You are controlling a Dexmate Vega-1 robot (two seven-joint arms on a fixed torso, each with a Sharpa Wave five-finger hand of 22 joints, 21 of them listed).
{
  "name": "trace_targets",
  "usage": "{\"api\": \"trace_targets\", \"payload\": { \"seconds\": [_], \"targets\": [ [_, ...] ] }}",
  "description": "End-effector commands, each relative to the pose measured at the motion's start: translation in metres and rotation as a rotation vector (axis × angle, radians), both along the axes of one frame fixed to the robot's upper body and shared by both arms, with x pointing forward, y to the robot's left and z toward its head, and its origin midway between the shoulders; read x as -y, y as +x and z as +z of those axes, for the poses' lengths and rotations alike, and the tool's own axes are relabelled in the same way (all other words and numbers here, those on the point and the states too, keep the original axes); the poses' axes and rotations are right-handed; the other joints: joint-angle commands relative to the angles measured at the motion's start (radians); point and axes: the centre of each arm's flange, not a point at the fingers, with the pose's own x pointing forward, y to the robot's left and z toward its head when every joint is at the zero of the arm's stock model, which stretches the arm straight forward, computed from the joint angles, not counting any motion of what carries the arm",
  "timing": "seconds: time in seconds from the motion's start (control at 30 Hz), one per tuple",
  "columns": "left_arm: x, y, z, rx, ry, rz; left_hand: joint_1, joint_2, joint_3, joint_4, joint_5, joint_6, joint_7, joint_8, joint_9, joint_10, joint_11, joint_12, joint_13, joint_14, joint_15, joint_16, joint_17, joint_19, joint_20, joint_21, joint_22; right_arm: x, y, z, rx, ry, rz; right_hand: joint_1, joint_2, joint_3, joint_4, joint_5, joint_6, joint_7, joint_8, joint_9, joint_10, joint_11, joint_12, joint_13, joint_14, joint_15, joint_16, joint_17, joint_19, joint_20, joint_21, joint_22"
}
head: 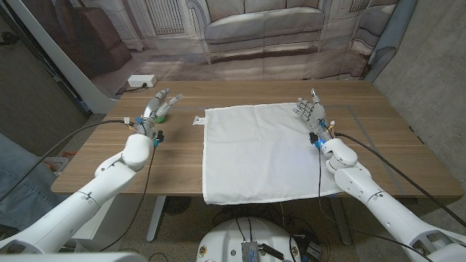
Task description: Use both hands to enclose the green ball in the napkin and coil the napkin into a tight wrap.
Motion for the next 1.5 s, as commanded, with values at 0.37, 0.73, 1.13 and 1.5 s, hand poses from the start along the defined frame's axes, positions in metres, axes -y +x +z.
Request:
{"api": "trace_targets", "payload": {
  "seconds": [0.37,0.73,1.13,1.5],
  "targets": [
    [-0.018,-0.016,0.018,0.041,0.246,0.410,0.063,-0.028,-0.002,-0.031,0.017,0.070,-0.019,0.007,0.003,0.083,-0.037,0.007,0.006,0.093,-0.029,0.009,0.002,0.109,-0.018,0.030,0.011,-0.009,0.010,-0.002,-0.030,0.016,0.009,0.010,0.004,0.003,-0.006,0.002,0.012,0.024,0.006,0.002,0.005,0.001,-0.003,0.005,0.010,0.001,0.006,0.003,0.011,-0.001,-0.007,0.003],
    [-0.025,-0.015,0.027,-0.040,0.361,0.446,0.081,-0.044,-0.005,-0.037,0.022,0.086,-0.031,0.006,0.004,0.098,-0.050,0.005,0.006,0.099,-0.037,0.003,0.002,0.102,-0.021,0.023,0.012,-0.015,0.009,-0.003,-0.039,0.014,0.013,0.011,0.006,0.003,-0.007,0.001,0.013,0.023,0.006,0.002,0.006,0.000,-0.006,0.005,0.011,0.002,0.006,0.004,0.013,0.000,-0.009,0.003],
    [-0.029,0.005,0.037,-0.152,0.478,0.453,0.095,-0.060,-0.010,-0.039,0.028,0.103,-0.039,0.006,0.004,0.122,-0.067,0.005,0.008,0.105,-0.048,-0.002,0.002,0.099,-0.025,0.018,0.012,-0.018,0.006,-0.009,-0.054,0.028,0.013,0.012,0.006,0.003,-0.008,0.000,0.014,0.023,0.005,0.002,0.007,0.000,-0.009,0.005,0.012,0.002,0.006,0.004,0.017,0.000,-0.010,0.004],
    [-0.036,0.014,0.051,-0.279,0.587,0.532,0.143,-0.083,-0.012,-0.046,0.044,0.120,-0.053,0.001,0.005,0.166,-0.090,0.007,0.012,0.148,-0.071,0.001,0.002,0.150,-0.037,0.028,0.011,-0.020,0.006,-0.010,-0.061,0.028,0.014,0.014,0.008,0.003,-0.009,0.000,0.017,0.022,0.006,0.002,0.008,0.000,-0.011,0.005,0.014,0.001,0.006,0.004,0.020,0.000,-0.012,0.004]
  ]
}}
